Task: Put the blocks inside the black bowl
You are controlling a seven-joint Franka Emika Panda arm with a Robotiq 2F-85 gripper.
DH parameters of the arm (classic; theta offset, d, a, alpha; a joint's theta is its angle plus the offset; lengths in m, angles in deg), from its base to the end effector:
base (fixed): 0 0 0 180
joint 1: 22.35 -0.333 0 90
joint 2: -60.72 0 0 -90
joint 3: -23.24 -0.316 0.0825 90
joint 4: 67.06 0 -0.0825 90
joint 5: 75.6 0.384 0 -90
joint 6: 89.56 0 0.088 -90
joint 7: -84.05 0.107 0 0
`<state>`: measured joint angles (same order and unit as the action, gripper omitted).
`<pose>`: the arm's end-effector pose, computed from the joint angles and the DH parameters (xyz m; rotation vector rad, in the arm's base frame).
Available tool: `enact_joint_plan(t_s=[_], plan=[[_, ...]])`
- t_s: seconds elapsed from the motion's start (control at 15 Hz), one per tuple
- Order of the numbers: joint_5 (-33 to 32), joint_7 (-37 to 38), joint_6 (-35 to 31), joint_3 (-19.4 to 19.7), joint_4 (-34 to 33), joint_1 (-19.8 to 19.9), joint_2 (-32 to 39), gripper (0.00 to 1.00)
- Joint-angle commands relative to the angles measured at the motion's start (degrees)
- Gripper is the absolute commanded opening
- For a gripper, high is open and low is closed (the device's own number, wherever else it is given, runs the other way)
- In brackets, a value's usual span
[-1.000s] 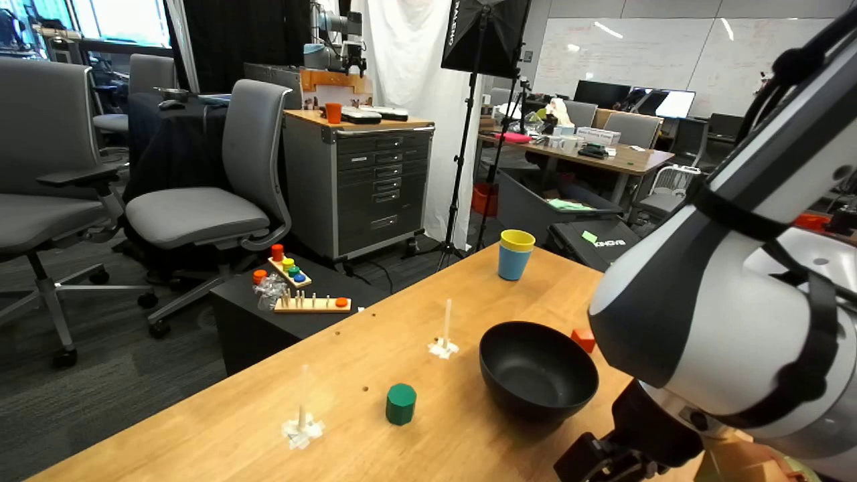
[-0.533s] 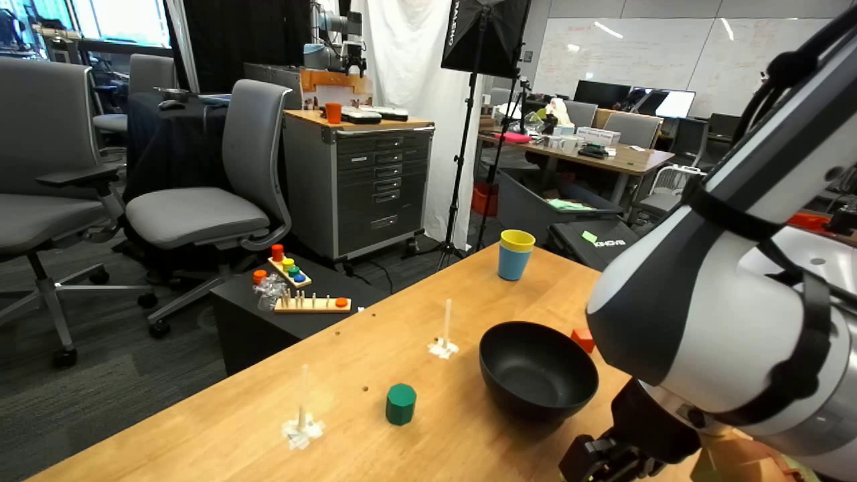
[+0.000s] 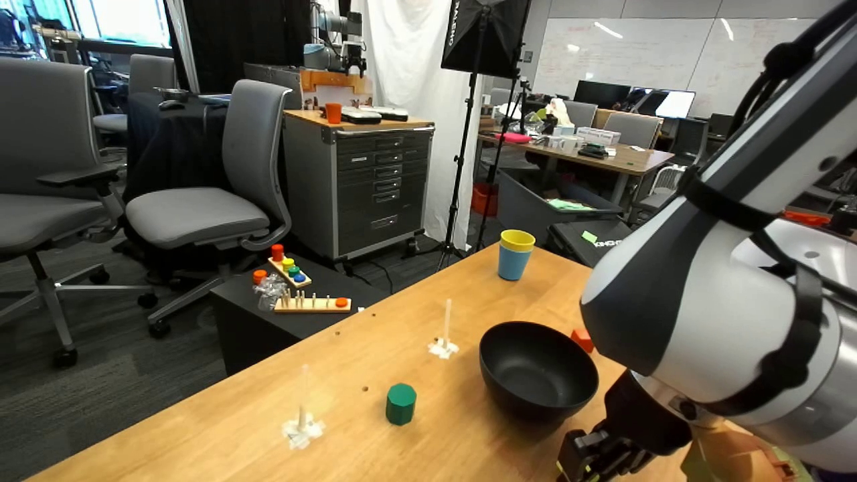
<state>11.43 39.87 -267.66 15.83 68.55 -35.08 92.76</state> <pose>0.4276 0.0757 0.0897 -2.8719 0.6117 -0.1987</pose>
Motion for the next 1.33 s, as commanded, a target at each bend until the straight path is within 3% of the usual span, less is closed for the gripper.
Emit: enact_joint_plan(t_s=[0.0, 0.33, 0.53, 0.6, 0.87, 1.07, 1.27], plan=[[1.0, -2.1, -0.5, -0.1, -0.7, 0.3, 0.0, 0.16], [-5.4, 3.1, 1.9, 0.9, 4.1, -0.4, -4.8, 0.15], [-14.9, 9.2, 3.7, 3.4, 8.8, -2.7, -9.1, 0.14], [-21.4, 13.6, 3.6, 2.8, 10.4, -1.5, -10.4, 0.14], [-40.1, 25.7, 10.8, 19.7, 12.6, -15.0, -14.4, 0.14], [-54.9, 34.7, 16.2, 32.7, 10.5, -24.3, -15.3, 0.13], [-68.3, 43.1, 22.4, 41.2, 6.9, -29.5, -17.2, 0.13]])
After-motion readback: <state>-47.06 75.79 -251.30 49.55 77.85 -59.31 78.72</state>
